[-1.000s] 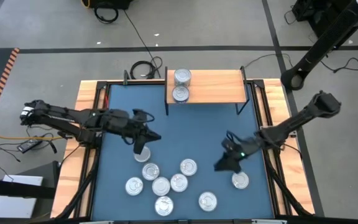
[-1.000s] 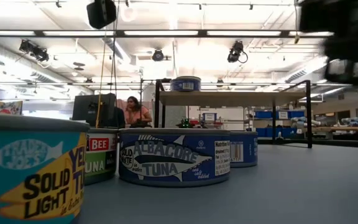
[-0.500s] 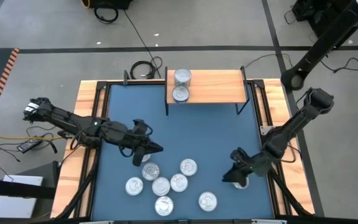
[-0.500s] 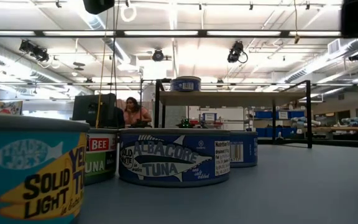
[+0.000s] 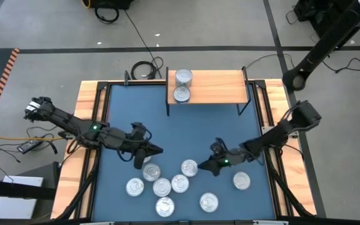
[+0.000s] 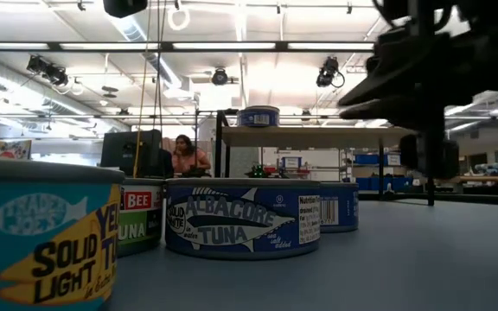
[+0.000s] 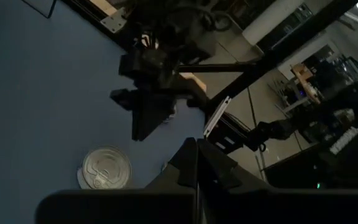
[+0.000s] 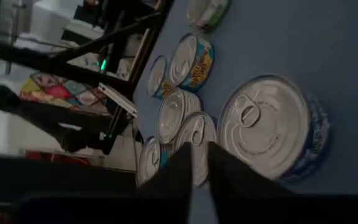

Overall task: Stack canned seafood by type on shelf
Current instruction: Stack the blue tuna can on top of the blue tuna can on the shelf

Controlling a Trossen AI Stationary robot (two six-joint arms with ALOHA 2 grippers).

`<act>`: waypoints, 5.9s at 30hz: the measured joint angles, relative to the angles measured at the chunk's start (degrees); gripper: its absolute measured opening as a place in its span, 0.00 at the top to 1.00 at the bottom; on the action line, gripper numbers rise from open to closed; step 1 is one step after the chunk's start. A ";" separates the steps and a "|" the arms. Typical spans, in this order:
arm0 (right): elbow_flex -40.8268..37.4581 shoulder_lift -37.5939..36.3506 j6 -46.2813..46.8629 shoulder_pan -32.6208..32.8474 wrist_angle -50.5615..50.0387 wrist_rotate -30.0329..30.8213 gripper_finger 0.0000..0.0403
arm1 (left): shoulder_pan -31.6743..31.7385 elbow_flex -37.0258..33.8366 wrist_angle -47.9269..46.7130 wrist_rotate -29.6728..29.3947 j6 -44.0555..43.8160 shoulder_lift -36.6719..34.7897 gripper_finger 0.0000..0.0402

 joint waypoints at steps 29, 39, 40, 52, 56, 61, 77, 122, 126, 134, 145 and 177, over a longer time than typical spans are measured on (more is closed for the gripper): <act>10.54 3.35 1.20 -10.36 -30.55 -1.35 1.00 | -2.25 -14.61 19.58 -7.17 -9.62 -0.04 0.98; 10.44 -8.27 -3.82 -13.02 -35.68 -0.07 1.00 | 9.02 -14.59 19.34 -3.27 -16.89 10.22 0.99; 10.45 -9.96 -4.40 -12.98 -36.49 0.15 1.00 | 10.42 -14.59 20.96 -1.30 -18.08 12.50 0.99; 10.50 -22.79 -4.66 -12.20 -57.39 3.54 1.00 | 16.41 -7.89 35.88 11.73 -27.96 34.30 1.00; 10.50 -24.99 -5.01 -11.96 -61.40 3.72 0.99 | 16.48 -4.16 32.56 12.00 -28.76 37.31 1.00; 10.52 -26.15 -5.23 -11.84 -63.53 3.70 0.99 | 16.78 1.25 21.33 11.43 -27.17 39.96 1.00; -4.15 -32.02 -0.72 -8.66 -38.93 0.28 1.00 | 17.97 0.45 31.30 12.46 -29.31 45.48 1.00; -8.43 -31.54 1.73 -7.52 -34.36 1.73 0.98 | 18.27 -8.21 41.14 11.48 -31.12 45.44 1.00; -8.43 -31.54 1.73 -7.52 -34.36 1.73 0.97 | 18.32 -8.10 40.86 11.53 -30.56 45.47 1.00; -8.43 -31.54 1.73 -7.52 -34.36 1.73 0.98 | 18.52 -8.12 40.84 11.77 -30.43 45.97 1.00; -8.43 -31.54 1.73 -7.52 -34.36 1.73 0.98 | 18.86 -5.39 34.08 12.24 -27.90 46.05 1.00; 3.52 -27.78 -30.26 -11.69 -44.20 8.82 0.52 | 19.41 -4.23 30.68 12.71 -26.55 46.16 1.00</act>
